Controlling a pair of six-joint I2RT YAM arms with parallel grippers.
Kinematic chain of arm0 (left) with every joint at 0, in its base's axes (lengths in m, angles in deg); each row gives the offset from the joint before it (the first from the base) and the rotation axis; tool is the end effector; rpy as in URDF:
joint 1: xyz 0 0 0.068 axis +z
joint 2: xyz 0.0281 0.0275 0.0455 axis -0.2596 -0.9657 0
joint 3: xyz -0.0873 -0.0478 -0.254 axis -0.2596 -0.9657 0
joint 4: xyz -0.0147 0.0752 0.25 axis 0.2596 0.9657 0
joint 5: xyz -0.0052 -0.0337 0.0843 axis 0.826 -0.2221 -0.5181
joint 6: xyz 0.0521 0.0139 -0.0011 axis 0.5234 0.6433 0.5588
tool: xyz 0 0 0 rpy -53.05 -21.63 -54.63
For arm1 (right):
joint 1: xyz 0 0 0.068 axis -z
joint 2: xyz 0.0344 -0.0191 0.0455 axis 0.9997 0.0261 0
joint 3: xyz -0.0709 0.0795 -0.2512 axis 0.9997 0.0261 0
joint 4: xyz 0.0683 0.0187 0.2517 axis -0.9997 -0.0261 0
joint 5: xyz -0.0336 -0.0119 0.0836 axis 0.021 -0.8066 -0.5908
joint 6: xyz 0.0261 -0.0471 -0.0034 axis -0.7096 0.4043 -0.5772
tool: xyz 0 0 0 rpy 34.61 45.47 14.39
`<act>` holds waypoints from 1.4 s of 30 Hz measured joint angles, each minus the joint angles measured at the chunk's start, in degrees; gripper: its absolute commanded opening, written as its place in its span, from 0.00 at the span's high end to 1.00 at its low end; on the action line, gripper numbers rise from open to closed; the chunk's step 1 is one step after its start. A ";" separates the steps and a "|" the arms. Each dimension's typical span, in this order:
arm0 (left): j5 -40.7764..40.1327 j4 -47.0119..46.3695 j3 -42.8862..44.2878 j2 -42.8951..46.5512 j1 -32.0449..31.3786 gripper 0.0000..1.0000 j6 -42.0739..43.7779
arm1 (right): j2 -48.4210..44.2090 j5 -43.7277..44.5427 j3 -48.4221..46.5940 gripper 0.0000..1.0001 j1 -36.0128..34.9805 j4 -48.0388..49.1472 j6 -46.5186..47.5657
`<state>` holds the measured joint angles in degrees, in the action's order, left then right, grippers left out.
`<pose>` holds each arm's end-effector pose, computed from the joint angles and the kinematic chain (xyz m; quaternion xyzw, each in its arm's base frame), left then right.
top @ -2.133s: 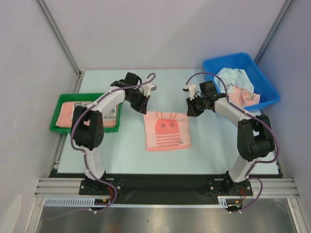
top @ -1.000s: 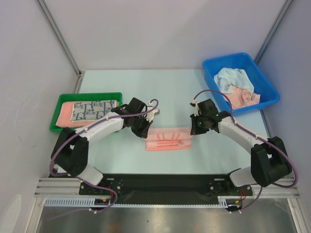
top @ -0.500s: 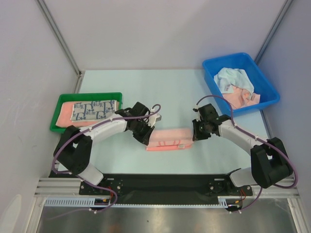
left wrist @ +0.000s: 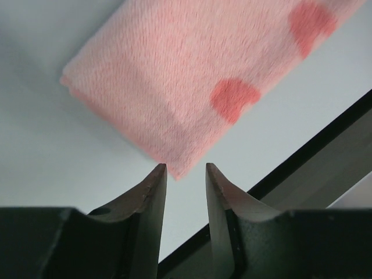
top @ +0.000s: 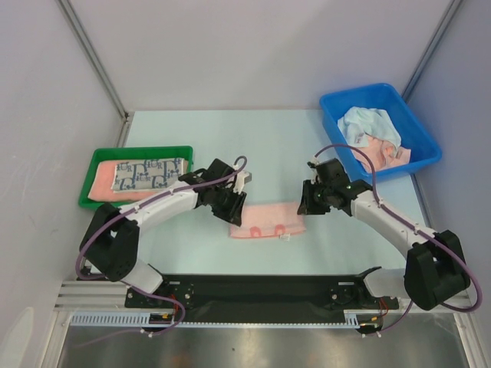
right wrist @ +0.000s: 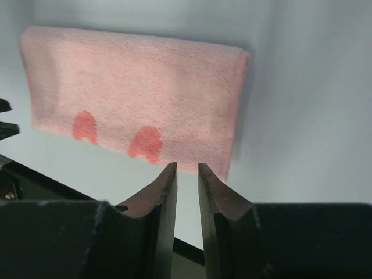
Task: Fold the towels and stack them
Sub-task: Fold the towel, then neatly place the folded towel into the bin
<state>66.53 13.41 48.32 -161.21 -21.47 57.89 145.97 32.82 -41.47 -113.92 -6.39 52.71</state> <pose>0.2275 -0.1817 0.2111 0.2741 0.9305 -0.2088 0.1241 0.2262 0.1153 0.2291 -0.0723 0.9519 0.1977 0.2226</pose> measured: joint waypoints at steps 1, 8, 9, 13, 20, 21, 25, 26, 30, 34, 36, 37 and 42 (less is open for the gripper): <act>0.33 -1.84 -0.24 0.07 0.00 0.62 -1.40 | 0.33 -0.46 0.00 0.75 -0.35 1.11 -0.79; -0.79 -12.02 -7.67 -1.70 -0.02 0.61 -8.87 | 1.92 -0.81 6.62 0.76 -2.01 10.10 -5.27; -1.42 -12.41 -8.46 -2.69 -0.02 0.62 -9.40 | 2.36 -0.70 8.04 0.76 -2.01 10.56 -5.60; -2.58 -13.38 -9.05 -4.26 0.11 0.60 -11.04 | 4.85 -0.20 10.14 0.76 -1.99 10.69 -6.08; -6.08 -9.57 -5.64 -4.17 -0.11 0.55 -12.33 | 3.48 0.81 7.98 0.75 -1.97 8.76 -6.23; -7.10 -8.76 -4.57 -3.96 -0.11 0.52 -12.35 | 2.80 0.74 7.52 0.75 -2.01 8.41 -6.25; -10.25 -7.52 -2.19 -1.25 -0.11 0.44 -12.37 | 0.76 -0.94 6.64 0.75 -2.67 9.79 -7.21; -10.54 -7.61 -2.21 -0.55 -0.11 0.43 -12.41 | 0.57 -2.01 6.93 0.76 -2.84 10.93 -7.63; -10.56 -9.99 -4.07 0.94 0.24 0.40 -13.05 | 0.66 -7.06 11.56 0.75 -3.43 18.12 -9.84; -7.78 -14.21 -9.77 0.66 2.27 0.39 -14.56 | 3.32 -9.86 15.85 0.76 -4.24 22.43 -10.34; -6.03 -16.04 -12.46 0.09 4.02 0.39 -15.43 | 4.92 -10.47 17.14 0.76 -4.42 23.78 -10.29; -4.98 -16.85 -13.53 -0.20 4.85 0.39 -16.09 | 5.31 -10.69 17.62 0.76 -4.50 24.17 -10.29; -3.34 -19.89 -14.01 -0.17 6.27 0.37 -16.92 | 3.74 -10.60 18.12 0.76 -4.52 24.04 -10.25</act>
<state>63.19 -6.48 34.31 -161.39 -15.19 40.97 149.71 22.22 -23.35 -118.44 17.66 42.46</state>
